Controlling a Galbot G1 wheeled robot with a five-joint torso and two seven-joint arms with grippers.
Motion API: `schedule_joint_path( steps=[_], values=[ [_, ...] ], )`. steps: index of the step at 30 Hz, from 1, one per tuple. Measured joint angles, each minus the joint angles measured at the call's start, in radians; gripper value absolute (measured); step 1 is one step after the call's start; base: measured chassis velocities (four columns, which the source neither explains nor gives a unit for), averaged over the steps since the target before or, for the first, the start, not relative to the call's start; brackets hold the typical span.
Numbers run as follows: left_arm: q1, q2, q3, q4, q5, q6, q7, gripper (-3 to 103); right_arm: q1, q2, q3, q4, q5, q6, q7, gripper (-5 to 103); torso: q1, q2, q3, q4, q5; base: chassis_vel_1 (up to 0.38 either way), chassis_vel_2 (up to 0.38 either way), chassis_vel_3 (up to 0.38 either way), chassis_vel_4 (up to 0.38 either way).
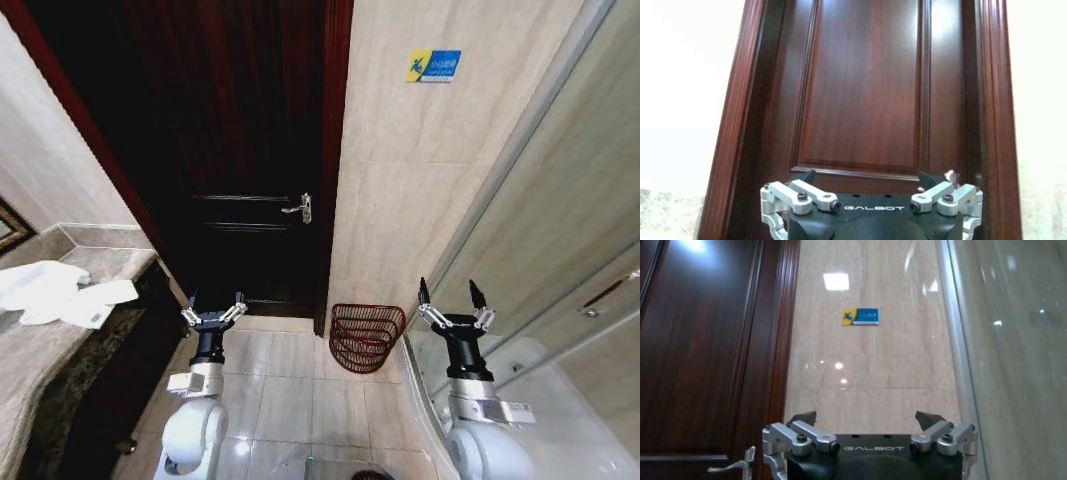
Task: Discard the used towel into the hamper.
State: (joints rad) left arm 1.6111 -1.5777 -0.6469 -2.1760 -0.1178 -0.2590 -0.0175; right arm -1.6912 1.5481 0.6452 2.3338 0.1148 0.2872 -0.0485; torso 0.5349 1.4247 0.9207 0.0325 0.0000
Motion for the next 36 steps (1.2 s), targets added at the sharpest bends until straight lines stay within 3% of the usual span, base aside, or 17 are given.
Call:
schedule_joint_path(
  steps=[15, 36],
  values=[
    [-0.001, -0.005, 0.002, 0.002, 0.006, 0.000, -0.012, 100, 0.009, -0.010, -0.002, -0.017, 0.006, 0.023, 0.016, 100, 0.000, 0.000, 0.000, 0.0002, -0.0003, 0.176, 0.159, -0.153, -0.160],
    [0.008, -0.019, 0.002, 0.008, 0.017, 0.000, -0.004, 100, 0.030, -0.005, -0.014, -0.026, 0.008, 0.002, -0.018, 100, 0.000, 0.000, 0.000, 0.0000, 0.0001, -0.012, -0.011, 0.010, 0.003]
  ],
)
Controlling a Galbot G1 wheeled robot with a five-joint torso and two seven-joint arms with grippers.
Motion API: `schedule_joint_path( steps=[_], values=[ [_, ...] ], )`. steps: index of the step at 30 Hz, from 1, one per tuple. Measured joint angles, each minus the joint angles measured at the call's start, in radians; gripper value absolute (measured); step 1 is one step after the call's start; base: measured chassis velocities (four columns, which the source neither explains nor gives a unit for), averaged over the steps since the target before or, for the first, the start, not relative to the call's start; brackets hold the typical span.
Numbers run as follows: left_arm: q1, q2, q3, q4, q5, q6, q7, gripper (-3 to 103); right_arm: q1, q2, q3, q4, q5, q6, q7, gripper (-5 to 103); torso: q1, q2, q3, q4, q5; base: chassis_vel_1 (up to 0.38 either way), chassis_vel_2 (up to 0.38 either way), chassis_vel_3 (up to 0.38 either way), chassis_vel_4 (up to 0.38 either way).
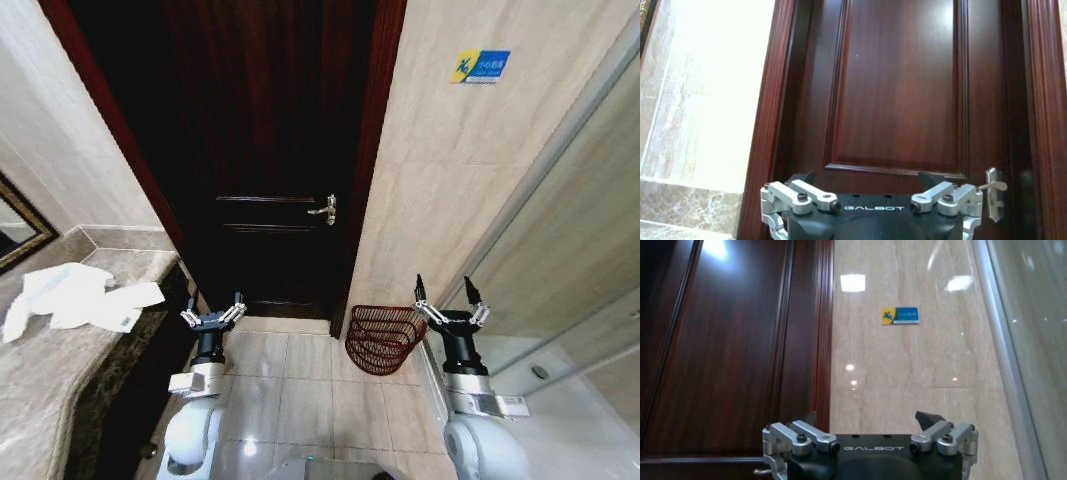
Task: Discard the used towel into the hamper.
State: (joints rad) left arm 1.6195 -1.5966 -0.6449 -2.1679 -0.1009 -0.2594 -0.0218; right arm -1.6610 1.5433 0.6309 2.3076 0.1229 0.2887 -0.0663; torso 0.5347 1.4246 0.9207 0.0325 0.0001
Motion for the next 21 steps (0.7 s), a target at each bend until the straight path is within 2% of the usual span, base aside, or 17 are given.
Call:
schedule_joint_path(
  steps=[9, 14, 21],
  values=[
    [-0.004, -0.004, -0.001, 0.008, 0.005, -0.002, -0.005, 100, 0.006, -0.002, 0.000, -0.016, -0.001, 0.005, 0.002, 100, 0.000, 0.000, 0.000, 0.0000, -0.0004, 0.099, 0.109, -0.109, -0.110],
    [-0.004, -0.005, -0.002, 0.010, -0.002, 0.000, -0.015, 100, 0.024, -0.002, -0.006, -0.040, -0.009, 0.039, 0.035, 100, 0.000, 0.000, 0.000, 0.0001, -0.0003, 0.102, 0.115, -0.102, -0.092],
    [0.007, -0.005, -0.003, 0.006, -0.038, 0.001, 0.000, 100, 0.029, -0.009, -0.005, -0.043, -0.013, 0.045, 0.023, 100, 0.000, 0.000, 0.000, 0.0000, 0.0000, -0.025, -0.017, 0.023, 0.019]
  ],
)
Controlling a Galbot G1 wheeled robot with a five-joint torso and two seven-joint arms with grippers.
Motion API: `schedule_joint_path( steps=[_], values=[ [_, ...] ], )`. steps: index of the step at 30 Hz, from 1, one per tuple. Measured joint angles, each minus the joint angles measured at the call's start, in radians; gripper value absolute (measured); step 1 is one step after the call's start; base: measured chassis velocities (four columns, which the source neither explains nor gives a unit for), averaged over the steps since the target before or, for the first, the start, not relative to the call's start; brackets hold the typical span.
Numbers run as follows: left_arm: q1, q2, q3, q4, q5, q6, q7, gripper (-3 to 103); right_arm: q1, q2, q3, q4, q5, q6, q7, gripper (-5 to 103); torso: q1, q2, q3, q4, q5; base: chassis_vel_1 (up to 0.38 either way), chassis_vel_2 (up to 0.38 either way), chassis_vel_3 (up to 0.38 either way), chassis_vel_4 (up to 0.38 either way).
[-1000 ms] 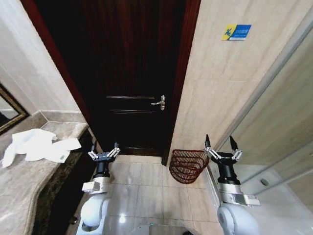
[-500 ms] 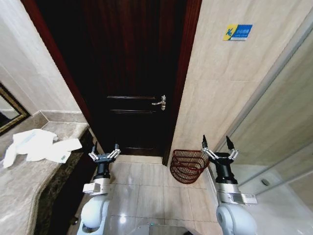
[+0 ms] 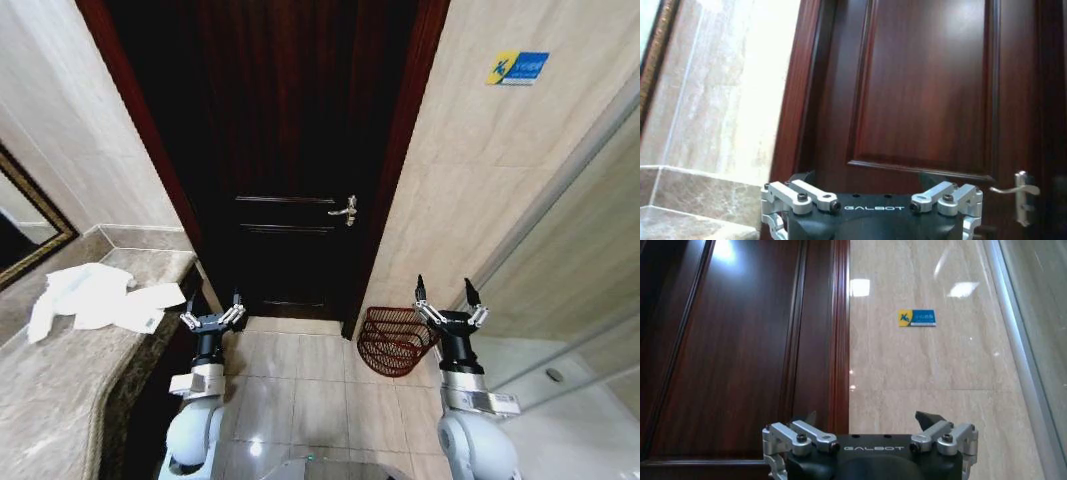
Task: Discard the used towel into the hamper.
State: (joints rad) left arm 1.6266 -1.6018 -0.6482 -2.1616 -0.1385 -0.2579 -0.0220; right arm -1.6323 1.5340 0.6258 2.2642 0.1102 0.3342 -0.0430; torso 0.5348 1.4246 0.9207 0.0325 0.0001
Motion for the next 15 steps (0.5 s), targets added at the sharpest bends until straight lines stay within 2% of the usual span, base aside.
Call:
schedule_joint_path(
  steps=[15],
  values=[
    [0.020, -0.006, -0.007, -0.026, -0.026, -0.001, -0.005, 100, 0.016, -0.022, 0.000, -0.008, 0.016, 0.014, -0.016, 100, 0.000, 0.000, 0.000, 0.0000, -0.0001, 0.014, 0.015, 0.017, 0.019]
  ],
)
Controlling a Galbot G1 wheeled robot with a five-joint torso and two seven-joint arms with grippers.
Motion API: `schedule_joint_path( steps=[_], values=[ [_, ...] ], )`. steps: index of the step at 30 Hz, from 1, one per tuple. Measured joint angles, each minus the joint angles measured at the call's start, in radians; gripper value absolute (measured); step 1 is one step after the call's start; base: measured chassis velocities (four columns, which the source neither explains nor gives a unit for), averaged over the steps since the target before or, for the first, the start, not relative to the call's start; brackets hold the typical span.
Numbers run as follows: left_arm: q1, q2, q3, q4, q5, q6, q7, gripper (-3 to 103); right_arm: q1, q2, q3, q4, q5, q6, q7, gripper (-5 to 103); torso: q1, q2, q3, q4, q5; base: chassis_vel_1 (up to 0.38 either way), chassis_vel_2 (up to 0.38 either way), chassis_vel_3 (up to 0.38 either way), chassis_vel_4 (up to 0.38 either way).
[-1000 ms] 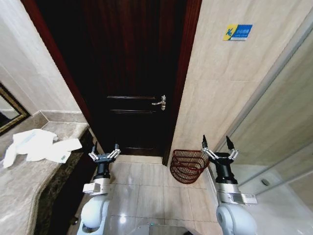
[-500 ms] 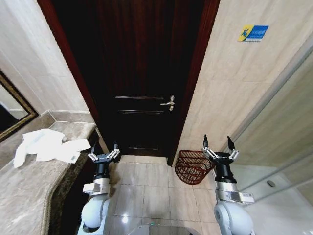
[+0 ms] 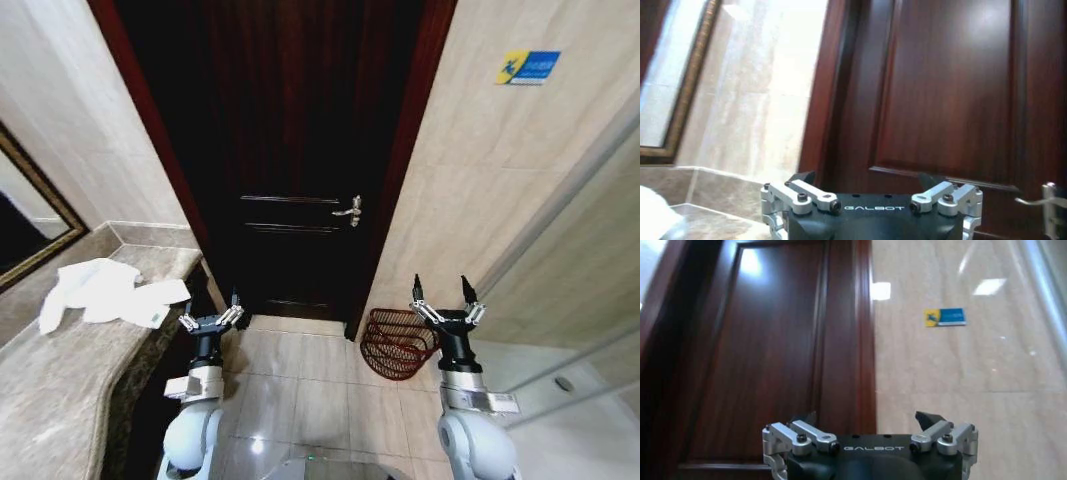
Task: Discard the used towel into the hamper.
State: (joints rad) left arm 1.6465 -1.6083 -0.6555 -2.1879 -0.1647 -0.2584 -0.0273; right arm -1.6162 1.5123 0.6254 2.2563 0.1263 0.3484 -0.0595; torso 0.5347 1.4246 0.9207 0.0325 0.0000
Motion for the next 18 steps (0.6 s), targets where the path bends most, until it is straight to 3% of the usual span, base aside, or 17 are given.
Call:
schedule_joint_path(
  steps=[18],
  values=[
    [0.023, 0.000, -0.001, 0.009, 0.016, -0.013, -0.010, 100, 0.044, -0.023, -0.018, -0.034, 0.002, 0.014, 0.004, 100, 0.000, 0.000, 0.000, 0.0002, 0.0000, 0.109, 0.106, 0.110, 0.108]
  ],
)
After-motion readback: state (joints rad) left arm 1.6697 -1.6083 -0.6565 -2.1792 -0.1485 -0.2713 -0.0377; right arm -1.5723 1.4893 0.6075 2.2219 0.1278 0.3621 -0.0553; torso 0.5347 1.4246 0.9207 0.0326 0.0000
